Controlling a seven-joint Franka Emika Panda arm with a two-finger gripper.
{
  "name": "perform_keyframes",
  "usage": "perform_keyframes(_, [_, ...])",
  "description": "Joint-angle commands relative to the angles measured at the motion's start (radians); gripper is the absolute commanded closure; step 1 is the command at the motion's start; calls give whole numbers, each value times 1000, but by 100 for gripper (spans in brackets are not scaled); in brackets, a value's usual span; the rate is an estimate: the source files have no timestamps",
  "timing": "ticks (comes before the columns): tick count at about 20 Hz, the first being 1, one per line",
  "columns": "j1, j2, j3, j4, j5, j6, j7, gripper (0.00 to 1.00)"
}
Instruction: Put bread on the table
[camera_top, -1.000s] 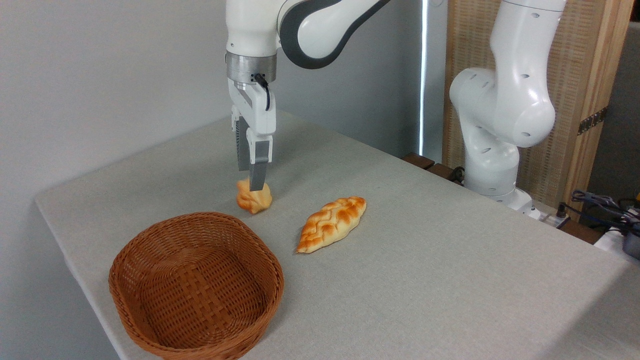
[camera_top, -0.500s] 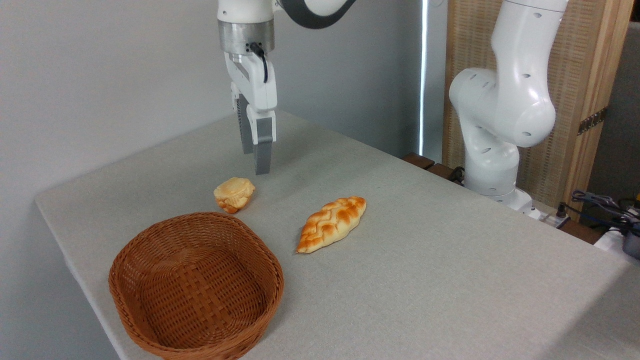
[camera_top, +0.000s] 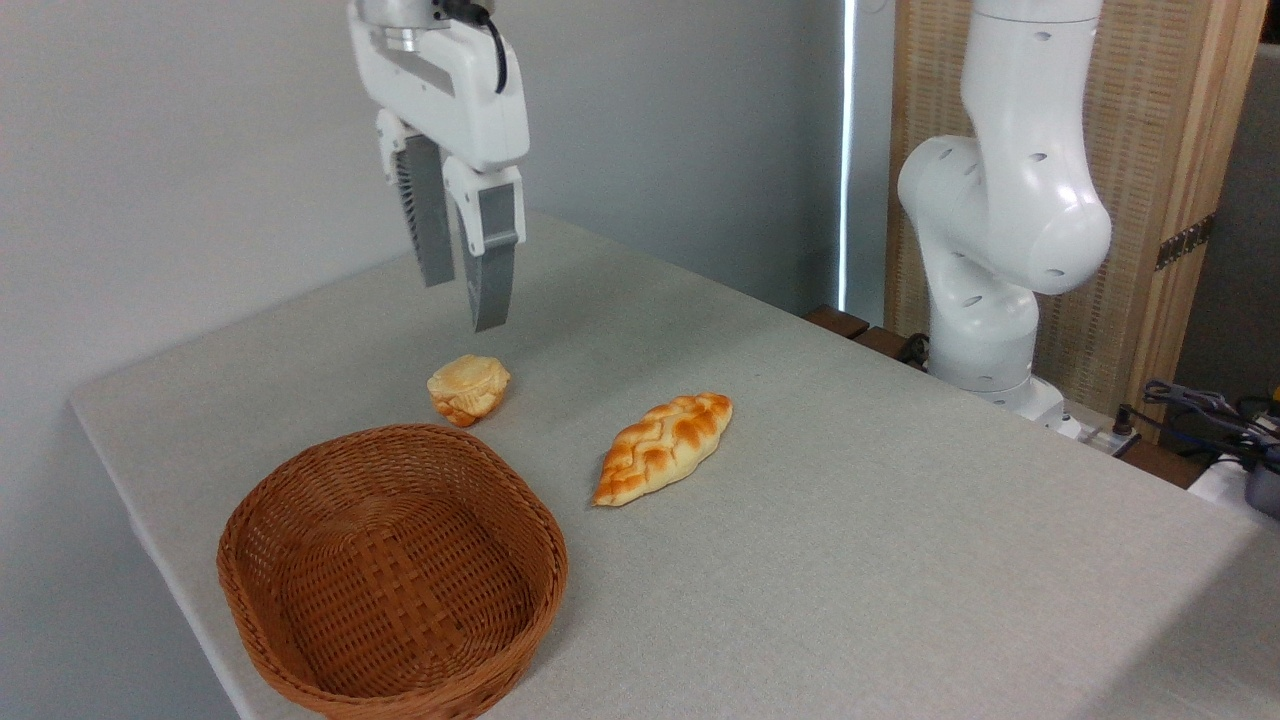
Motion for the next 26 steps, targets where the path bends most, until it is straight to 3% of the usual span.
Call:
perform_keyframes(1, [-11,54,33,62,-10,-34,-28,0])
perform_keyframes(7, [-7,71,17,56,-5,-36,-34,0])
perform_keyframes(8, [13,77,-4,56,-5,-36,-28,0])
perform_keyframes(10, [117,88,-103,59,-4,-36,-28,0])
perform_keyframes(11, [128,88,-115,59,-4,-36,-26,0])
perform_keyframes(23, [157,85,-110,107,-42,-152,50,0])
perform_keyframes(26, [187,82,-112,108,-42,-154,58,0])
